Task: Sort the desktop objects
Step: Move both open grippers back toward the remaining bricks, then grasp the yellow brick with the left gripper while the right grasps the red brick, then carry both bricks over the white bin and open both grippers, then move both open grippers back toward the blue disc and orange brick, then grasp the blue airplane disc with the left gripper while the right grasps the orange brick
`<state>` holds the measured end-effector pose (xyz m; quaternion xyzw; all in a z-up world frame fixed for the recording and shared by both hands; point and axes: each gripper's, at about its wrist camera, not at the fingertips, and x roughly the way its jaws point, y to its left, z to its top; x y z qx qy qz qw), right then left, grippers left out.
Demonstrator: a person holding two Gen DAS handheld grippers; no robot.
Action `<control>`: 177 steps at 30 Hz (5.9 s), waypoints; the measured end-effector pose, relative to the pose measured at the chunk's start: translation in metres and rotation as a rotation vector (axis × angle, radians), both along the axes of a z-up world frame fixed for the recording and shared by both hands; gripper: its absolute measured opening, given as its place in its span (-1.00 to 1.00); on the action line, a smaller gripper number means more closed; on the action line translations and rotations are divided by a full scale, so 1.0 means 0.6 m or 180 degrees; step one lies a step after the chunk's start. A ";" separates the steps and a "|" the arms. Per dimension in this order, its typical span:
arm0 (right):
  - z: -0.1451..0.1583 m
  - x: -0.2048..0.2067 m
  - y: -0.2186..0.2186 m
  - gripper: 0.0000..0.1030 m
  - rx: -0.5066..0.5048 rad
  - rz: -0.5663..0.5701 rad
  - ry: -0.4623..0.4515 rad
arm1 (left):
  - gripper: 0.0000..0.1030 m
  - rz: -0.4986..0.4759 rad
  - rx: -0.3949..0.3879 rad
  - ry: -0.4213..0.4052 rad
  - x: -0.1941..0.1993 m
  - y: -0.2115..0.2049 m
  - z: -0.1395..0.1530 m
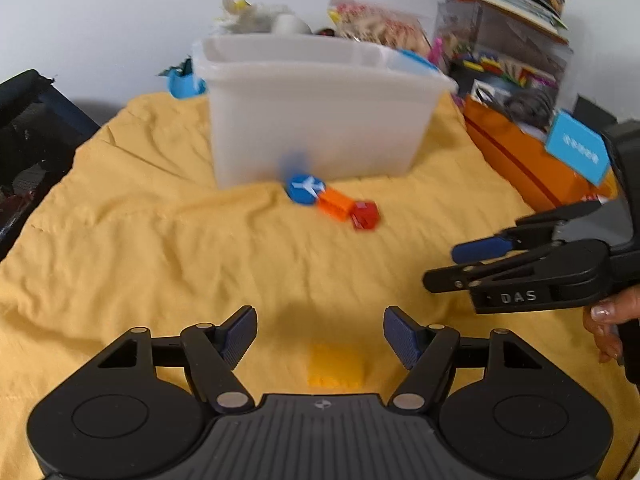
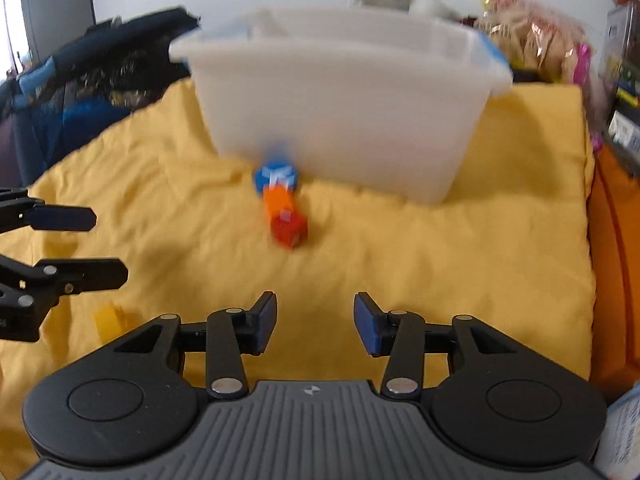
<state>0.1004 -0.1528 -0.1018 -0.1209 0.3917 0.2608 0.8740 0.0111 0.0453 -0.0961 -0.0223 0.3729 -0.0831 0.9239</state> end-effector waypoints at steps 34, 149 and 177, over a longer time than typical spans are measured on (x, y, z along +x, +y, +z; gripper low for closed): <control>-0.029 -0.022 0.039 -0.41 -0.0111 0.0120 -0.0004 | -0.30 -0.0263 -0.0106 0.0079 -0.019 -0.014 -0.043; -0.018 0.093 0.075 -0.48 0.0233 0.0070 -0.0024 | 0.28 0.0035 0.0077 -0.0119 0.162 0.020 0.008; -0.025 -0.006 -0.022 -0.47 0.0185 -0.0227 0.0122 | -0.18 -0.0070 0.0161 0.0302 0.054 0.007 -0.036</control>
